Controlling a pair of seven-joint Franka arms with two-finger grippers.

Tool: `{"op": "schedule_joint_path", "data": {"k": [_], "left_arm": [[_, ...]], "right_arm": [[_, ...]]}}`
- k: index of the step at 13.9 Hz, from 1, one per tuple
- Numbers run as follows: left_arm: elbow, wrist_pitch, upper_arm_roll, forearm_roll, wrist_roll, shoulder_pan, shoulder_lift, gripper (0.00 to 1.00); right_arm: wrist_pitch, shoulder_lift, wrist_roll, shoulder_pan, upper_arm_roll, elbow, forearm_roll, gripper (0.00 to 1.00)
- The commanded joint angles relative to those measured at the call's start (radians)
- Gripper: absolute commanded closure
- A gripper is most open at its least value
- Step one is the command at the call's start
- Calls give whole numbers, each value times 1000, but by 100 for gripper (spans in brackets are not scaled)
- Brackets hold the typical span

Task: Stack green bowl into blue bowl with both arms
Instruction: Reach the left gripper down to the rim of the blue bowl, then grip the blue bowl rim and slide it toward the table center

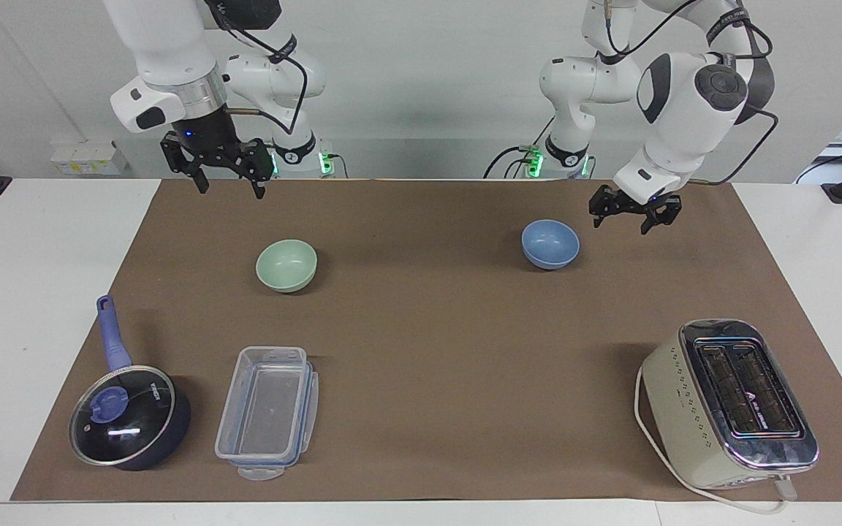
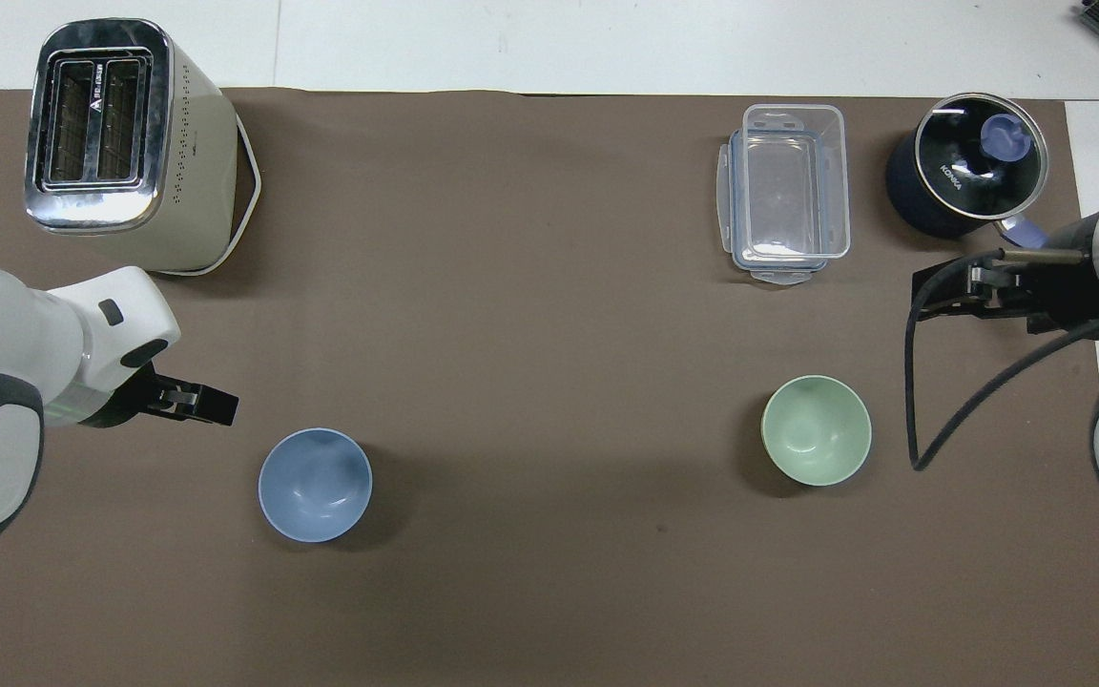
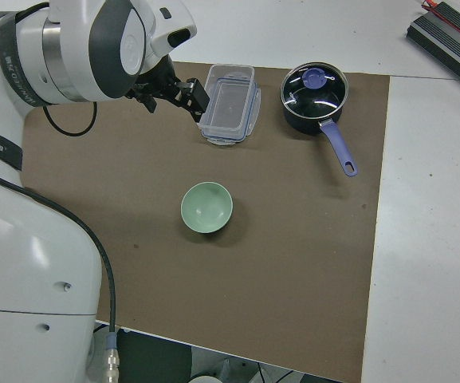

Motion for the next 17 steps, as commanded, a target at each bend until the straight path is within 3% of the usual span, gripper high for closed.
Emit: {"op": "schedule_joint_path", "data": {"k": [1, 5, 10, 13, 14, 15, 16, 17], "left_arm": [[-126, 101, 11, 10, 7, -33, -48, 0], [-240, 181, 11, 10, 7, -65, -62, 0], [-406, 377, 11, 1, 1, -63, -69, 0], [-484, 460, 11, -55, 1, -66, -68, 0], [-498, 477, 9, -57, 0, -68, -68, 10], [-498, 474, 9, -59, -3, -76, -68, 60], [-496, 471, 9, -66, -8, -85, -68, 100], [-493, 469, 11, -81, -11, -86, -66, 100]], "right_arm": [[2, -12, 7, -18, 5, -11, 24, 0], [1, -12, 13, -14, 5, -13, 24, 0], [-1, -12, 5, -14, 5, -13, 25, 0], [-1, -12, 2, -14, 5, -13, 24, 0], [-3, -12, 2, -14, 5, -13, 24, 0], [-3, -12, 2, -14, 4, -13, 24, 0], [-1, -13, 1, -14, 4, -13, 24, 0], [-3, -13, 2, -14, 4, -13, 24, 0]]}}
